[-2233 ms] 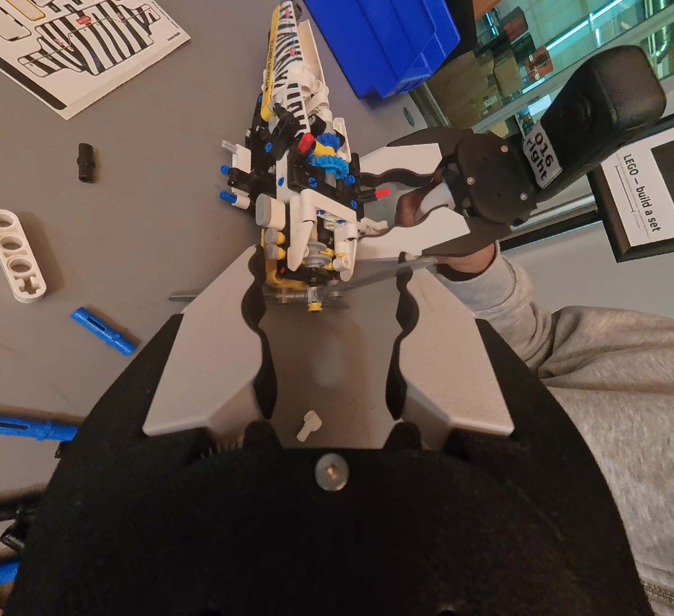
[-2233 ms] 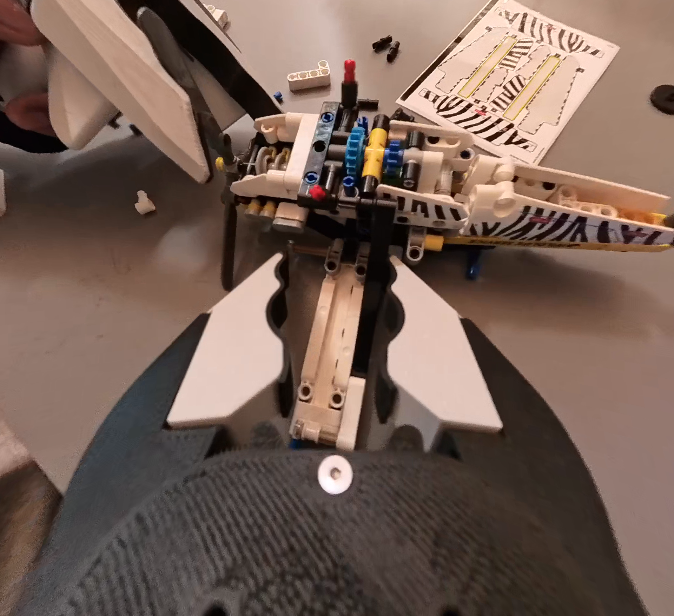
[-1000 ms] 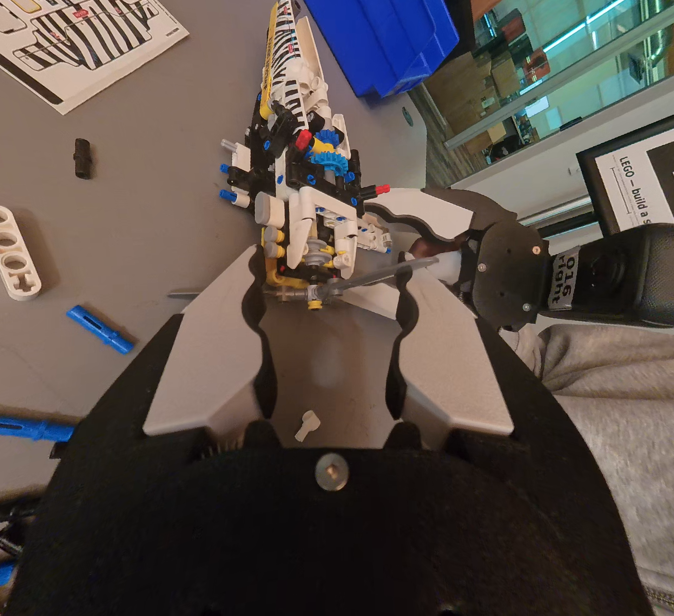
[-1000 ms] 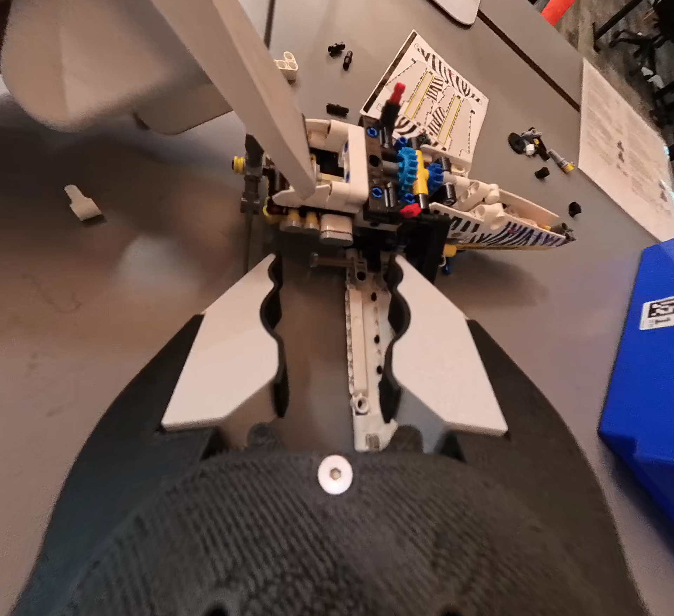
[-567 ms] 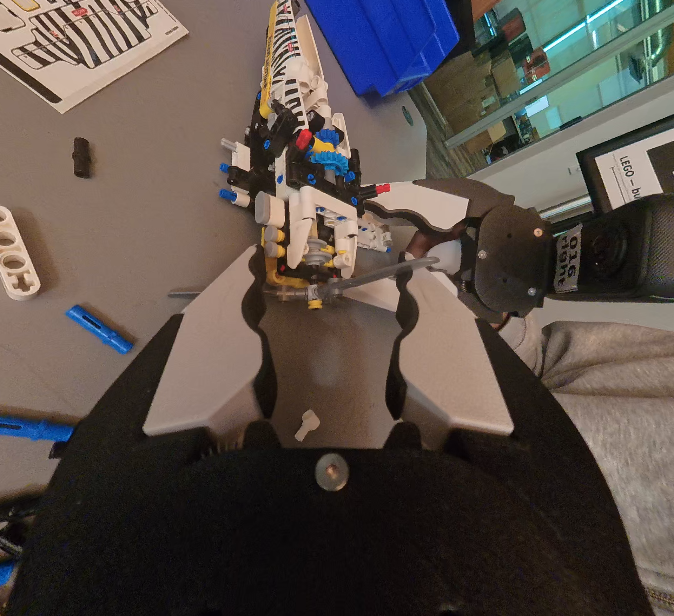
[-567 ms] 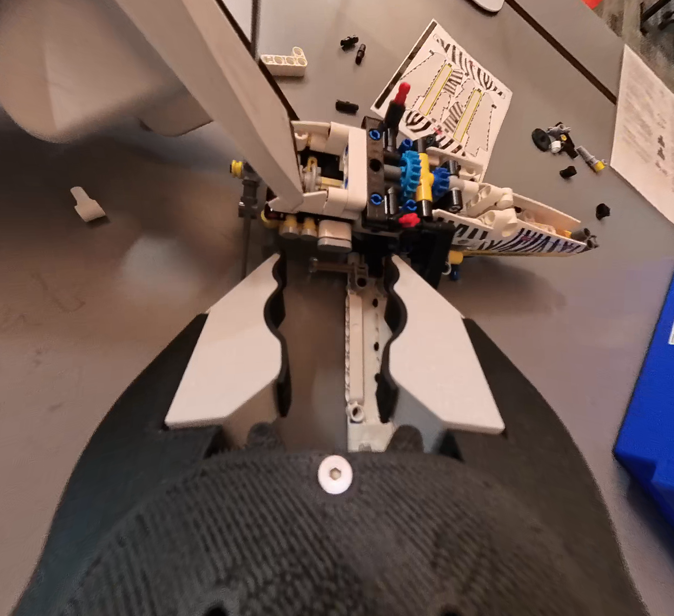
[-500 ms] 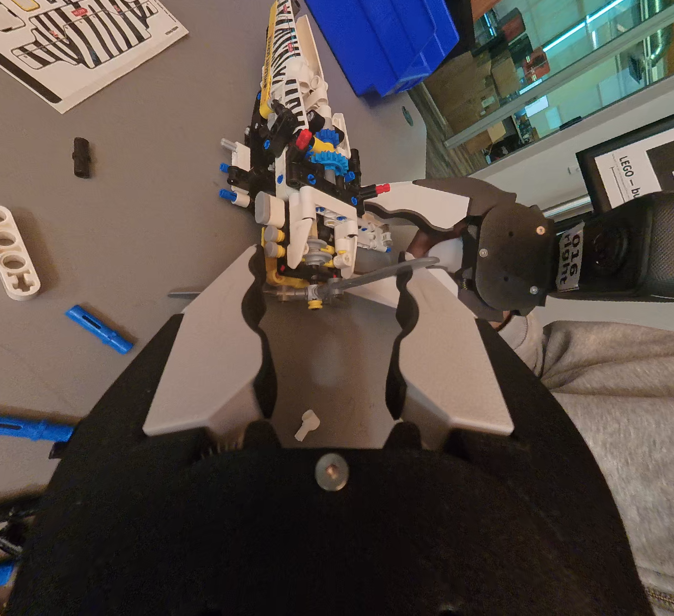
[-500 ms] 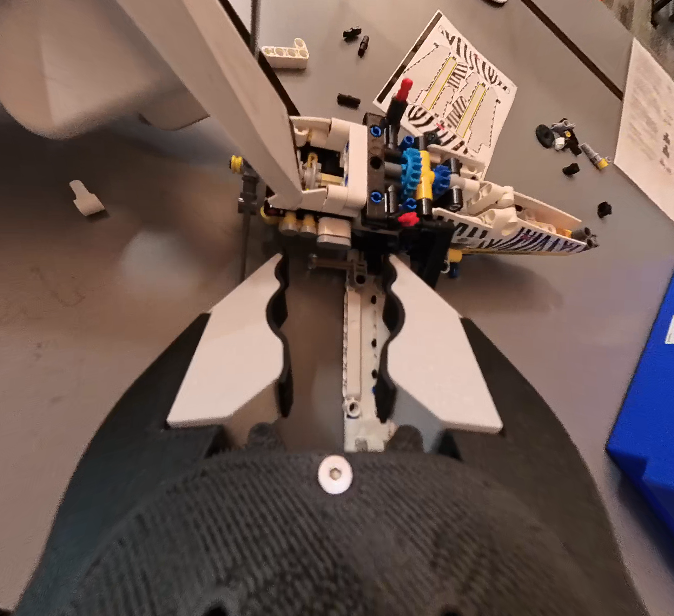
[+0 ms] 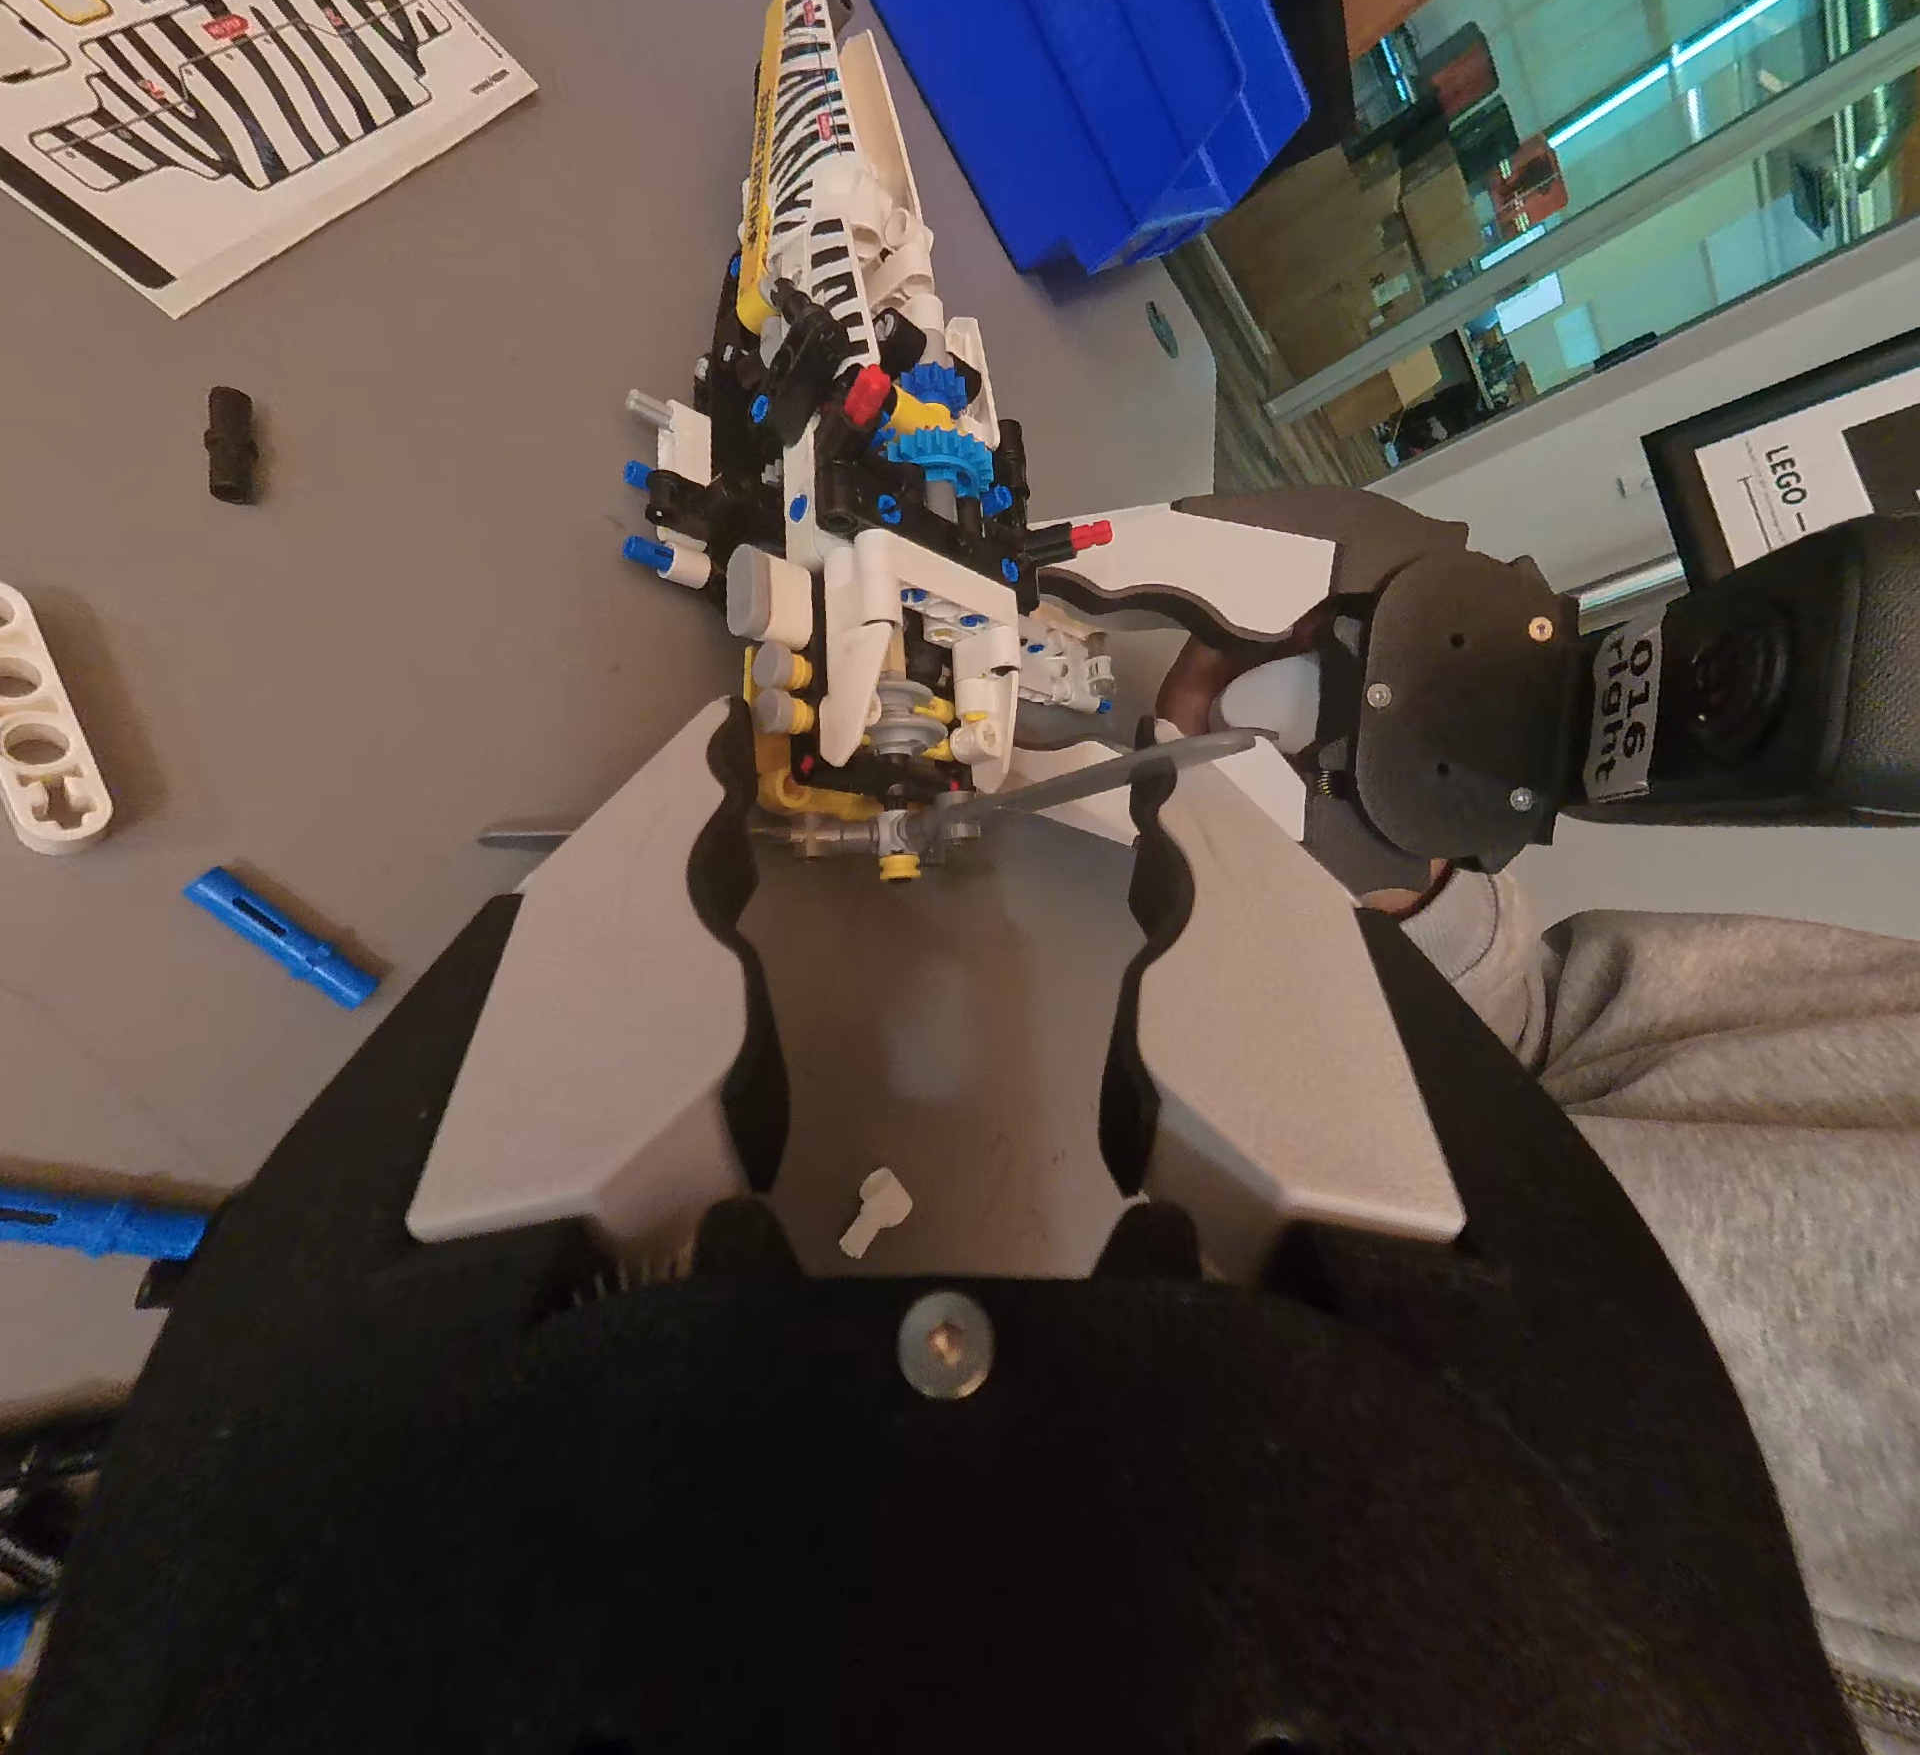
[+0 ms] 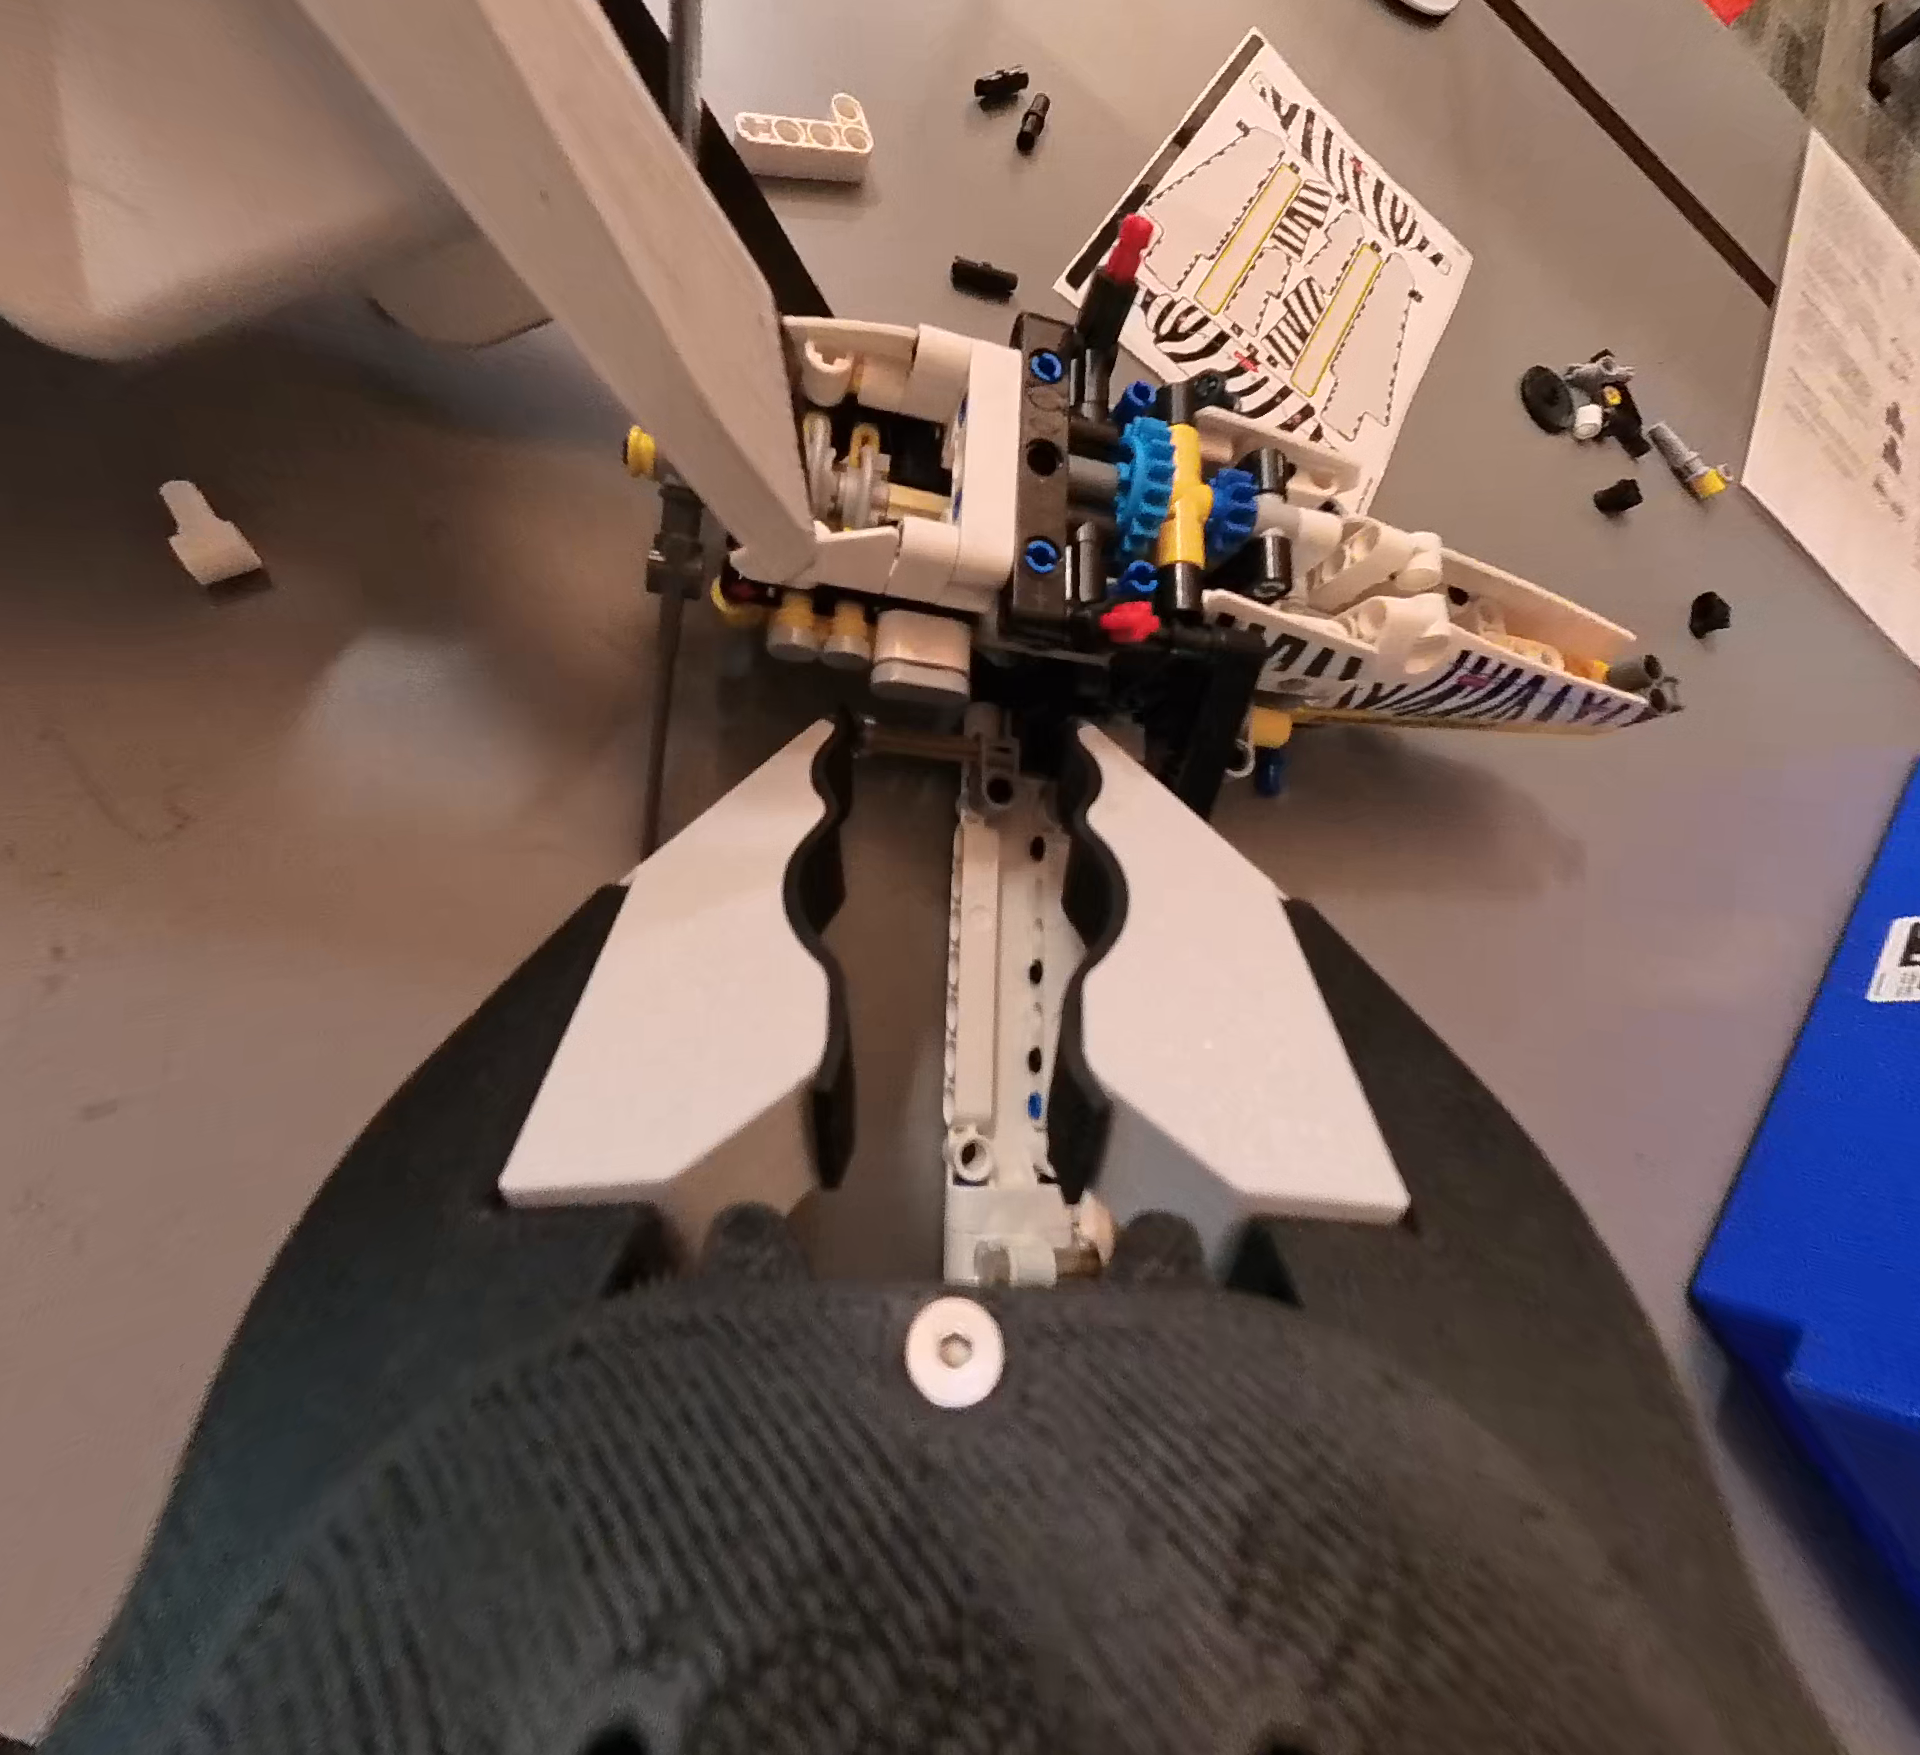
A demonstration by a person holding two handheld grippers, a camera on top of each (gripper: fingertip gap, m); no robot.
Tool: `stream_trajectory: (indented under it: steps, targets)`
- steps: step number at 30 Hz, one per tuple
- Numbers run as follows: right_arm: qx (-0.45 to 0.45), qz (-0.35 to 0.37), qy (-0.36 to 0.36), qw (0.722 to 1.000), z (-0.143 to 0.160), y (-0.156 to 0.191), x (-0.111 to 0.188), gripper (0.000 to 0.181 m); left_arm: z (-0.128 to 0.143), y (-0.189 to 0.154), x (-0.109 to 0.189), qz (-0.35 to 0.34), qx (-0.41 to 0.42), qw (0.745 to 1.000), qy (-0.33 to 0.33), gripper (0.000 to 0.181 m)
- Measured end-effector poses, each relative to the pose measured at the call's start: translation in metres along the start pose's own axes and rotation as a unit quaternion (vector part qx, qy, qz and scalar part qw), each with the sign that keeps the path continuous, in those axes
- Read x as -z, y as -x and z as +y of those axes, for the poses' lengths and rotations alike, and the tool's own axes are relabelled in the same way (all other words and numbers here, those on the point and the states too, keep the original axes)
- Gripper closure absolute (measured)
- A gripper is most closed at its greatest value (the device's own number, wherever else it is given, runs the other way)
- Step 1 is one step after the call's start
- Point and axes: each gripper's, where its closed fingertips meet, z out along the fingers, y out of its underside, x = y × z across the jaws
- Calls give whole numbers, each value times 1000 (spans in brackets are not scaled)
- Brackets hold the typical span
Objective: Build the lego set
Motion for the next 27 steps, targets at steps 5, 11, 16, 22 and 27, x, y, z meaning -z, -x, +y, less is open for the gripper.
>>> stream_trajectory:
  steps: [5, 11, 16, 22, 27]
  targets:
    - [-4, -4, 2, 1000, 0, 0, 0, 143, 0, 0, 0, -1, 0, 1000, 0, 110]
    - [-5, -6, 1, 1000, 0, 0, -1, 143, 0, 1, 0, -2, -1, 1000, -1, 110]
    - [-1, -7, 3, 1000, 0, 0, -1, 144, 1, 1, -1, -2, 3, 1000, 0, 109]
    - [2, -7, 0, 1000, 0, -1, -2, 144, 1, 2, -1, -5, 3, 1000, 0, 109]
    - [6, -10, 1, 1000, 0, -1, -2, 144, 1, 2, -1, -5, 3, 1000, 0, 109]
